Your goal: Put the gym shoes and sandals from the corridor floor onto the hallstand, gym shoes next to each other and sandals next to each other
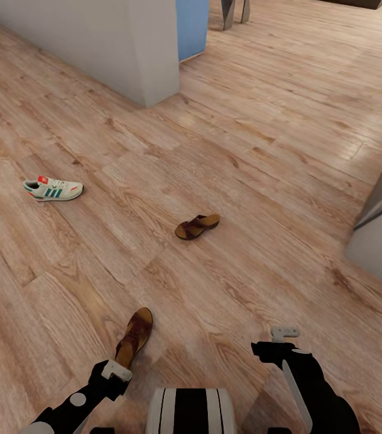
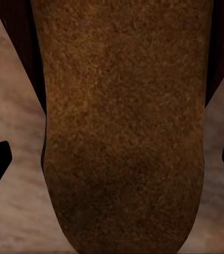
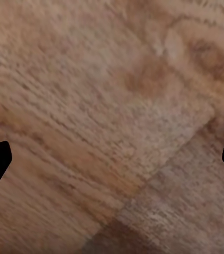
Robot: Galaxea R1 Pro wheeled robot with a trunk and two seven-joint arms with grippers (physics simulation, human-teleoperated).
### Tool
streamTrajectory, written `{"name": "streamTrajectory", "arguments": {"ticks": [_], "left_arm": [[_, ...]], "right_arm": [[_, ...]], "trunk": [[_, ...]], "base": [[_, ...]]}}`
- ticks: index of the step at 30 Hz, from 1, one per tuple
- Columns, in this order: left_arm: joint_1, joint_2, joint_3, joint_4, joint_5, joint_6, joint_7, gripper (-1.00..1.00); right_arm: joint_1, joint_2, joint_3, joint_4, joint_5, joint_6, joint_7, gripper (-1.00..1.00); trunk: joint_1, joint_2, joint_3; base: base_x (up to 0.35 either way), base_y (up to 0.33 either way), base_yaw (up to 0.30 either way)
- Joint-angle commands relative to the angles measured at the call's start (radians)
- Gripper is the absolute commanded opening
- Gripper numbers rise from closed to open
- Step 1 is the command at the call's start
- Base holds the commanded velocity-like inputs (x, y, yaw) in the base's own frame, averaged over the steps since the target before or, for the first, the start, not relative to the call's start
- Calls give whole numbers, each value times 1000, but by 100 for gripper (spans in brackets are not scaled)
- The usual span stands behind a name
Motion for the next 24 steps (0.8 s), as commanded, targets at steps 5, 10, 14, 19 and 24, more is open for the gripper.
{"name": "streamTrajectory", "arguments": {"ticks": [5, 10, 14, 19, 24], "left_arm": [[0, 1, -6, 0, 3, -3, -1, 100], [0, 1, -6, 0, 3, -3, -1, 100], [0, 1, -6, 0, 3, -3, -1, 100], [0, 1, -6, 0, 3, -3, 0, 100], [0, 2, -6, -31, 3, -2, 2, -100]], "right_arm": [[0, 0, 0, -1, -1, 5, 0, 100], [0, 0, 0, -1, -1, 5, 0, 100], [0, 0, 0, -1, -1, 5, 0, 100], [0, 0, 0, -1, -1, 5, 0, 100], [0, 0, -1, -1, 0, 5, 0, 100]], "trunk": [[0, 0, -4], [0, 0, -5], [1, -1, -17], [1, -1, -18], [1, -1, -18]], "base": [[0, 0, 0], [0, 0, 0], [0, 0, 0], [0, 0, 0], [0, 0, 0]]}}
